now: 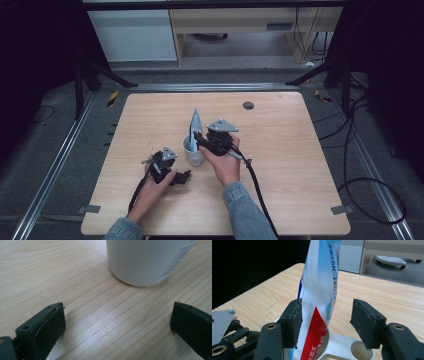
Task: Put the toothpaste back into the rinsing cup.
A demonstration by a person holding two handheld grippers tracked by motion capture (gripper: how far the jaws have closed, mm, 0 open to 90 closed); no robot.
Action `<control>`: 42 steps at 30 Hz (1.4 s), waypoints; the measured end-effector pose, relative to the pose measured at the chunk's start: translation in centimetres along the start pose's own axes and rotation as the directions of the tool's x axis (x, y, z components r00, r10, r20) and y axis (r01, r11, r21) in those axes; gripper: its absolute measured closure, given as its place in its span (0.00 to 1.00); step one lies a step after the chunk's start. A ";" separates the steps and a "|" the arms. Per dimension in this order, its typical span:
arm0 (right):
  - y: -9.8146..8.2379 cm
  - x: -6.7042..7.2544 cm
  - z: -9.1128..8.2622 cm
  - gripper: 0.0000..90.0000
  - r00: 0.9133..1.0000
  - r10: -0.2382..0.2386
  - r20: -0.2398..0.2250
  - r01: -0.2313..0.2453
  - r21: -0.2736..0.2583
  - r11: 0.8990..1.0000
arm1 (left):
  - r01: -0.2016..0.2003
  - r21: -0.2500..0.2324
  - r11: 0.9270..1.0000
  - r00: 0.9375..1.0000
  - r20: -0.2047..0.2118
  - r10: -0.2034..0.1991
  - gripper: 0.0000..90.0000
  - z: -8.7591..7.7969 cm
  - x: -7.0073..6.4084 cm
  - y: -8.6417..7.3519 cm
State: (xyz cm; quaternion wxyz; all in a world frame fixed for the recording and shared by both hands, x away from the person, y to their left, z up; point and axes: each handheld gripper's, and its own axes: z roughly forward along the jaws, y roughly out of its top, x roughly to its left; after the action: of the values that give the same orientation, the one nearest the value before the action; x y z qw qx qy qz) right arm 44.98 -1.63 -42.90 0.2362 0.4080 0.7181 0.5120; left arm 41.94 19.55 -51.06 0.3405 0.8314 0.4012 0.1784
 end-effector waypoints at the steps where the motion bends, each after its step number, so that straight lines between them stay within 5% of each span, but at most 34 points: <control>1: 0.1 0.1 0.0 0.43 1.000 -0.005 0.006 0.005 0.004 1.000 | -0.002 0.001 1.000 1.000 0.001 0.002 0.00 0.0 0.0 0.0; 10: 0.7 0.4 -0.5 0.30 0.993 -0.105 0.048 0.102 0.063 0.993 | 0.003 -0.004 1.000 1.000 0.001 -0.003 0.00 0.0 -0.1 0.0; 19: 1.4 0.1 -0.8 0.19 0.987 -0.142 0.081 0.129 0.151 0.980 | 0.010 -0.004 1.000 1.000 -0.008 -0.010 0.00 -0.1 -0.1 -0.1; 28: 2.0 -0.1 -1.5 0.14 0.982 -0.165 0.091 0.148 0.171 0.974 | 0.009 -0.004 1.000 1.000 -0.009 -0.009 0.00 -0.1 -0.1 -0.1; 42: 3.1 -0.8 -2.4 0.08 0.980 -0.191 0.055 0.174 0.230 0.957 | 0.008 -0.002 1.000 1.000 -0.010 -0.008 0.00 -0.2 -0.1 -0.2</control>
State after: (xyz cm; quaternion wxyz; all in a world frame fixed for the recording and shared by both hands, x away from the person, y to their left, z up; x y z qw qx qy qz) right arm 44.68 -3.13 -39.26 0.2621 0.3834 0.7963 0.3876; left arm 41.68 19.58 -51.07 0.3403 0.8285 0.4060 0.1815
